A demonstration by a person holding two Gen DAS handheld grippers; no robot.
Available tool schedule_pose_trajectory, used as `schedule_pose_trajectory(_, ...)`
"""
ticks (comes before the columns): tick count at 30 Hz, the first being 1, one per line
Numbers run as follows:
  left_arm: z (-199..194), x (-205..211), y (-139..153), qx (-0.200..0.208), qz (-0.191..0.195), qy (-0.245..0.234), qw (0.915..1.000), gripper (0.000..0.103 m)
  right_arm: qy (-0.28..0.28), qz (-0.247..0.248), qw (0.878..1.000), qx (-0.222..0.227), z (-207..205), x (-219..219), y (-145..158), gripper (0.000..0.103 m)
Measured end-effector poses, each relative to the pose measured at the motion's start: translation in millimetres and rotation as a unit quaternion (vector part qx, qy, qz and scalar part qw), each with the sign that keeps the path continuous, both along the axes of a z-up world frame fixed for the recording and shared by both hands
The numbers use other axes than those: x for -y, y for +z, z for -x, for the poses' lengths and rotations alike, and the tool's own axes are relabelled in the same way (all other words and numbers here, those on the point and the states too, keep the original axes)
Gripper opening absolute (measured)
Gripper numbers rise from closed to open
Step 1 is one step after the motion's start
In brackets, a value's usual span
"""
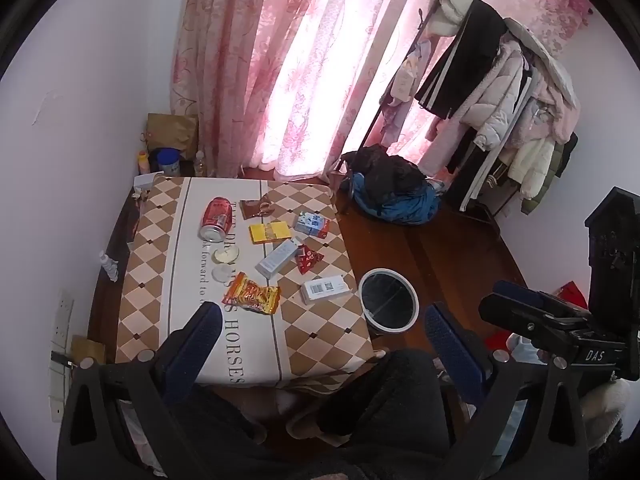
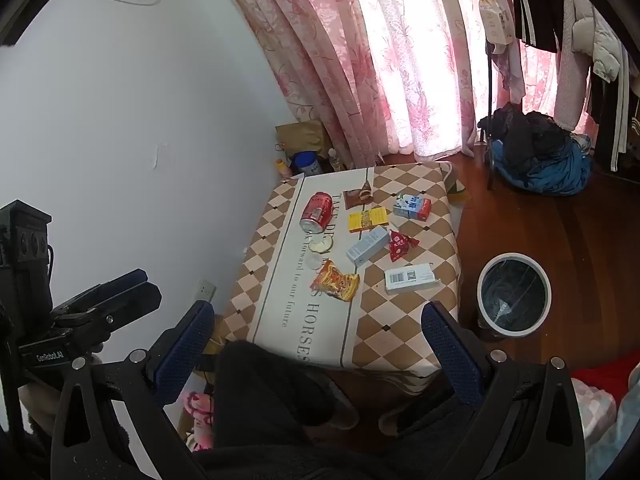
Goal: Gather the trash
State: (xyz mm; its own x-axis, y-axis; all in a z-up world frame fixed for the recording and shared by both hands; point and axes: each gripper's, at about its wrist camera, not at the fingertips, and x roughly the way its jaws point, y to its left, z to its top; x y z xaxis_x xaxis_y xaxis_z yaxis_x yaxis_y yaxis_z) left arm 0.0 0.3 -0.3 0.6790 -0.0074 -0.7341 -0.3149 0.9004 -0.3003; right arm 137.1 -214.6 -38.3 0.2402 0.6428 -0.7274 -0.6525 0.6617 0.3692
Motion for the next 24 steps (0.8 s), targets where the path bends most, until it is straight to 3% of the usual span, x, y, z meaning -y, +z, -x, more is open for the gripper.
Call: schedule_pose_trajectory(24,-2,7,12,0.008,0.005,-0.009,0.9999,0.103,0.008,-0.007,1.0,0.002,0,-3,12,0.103)
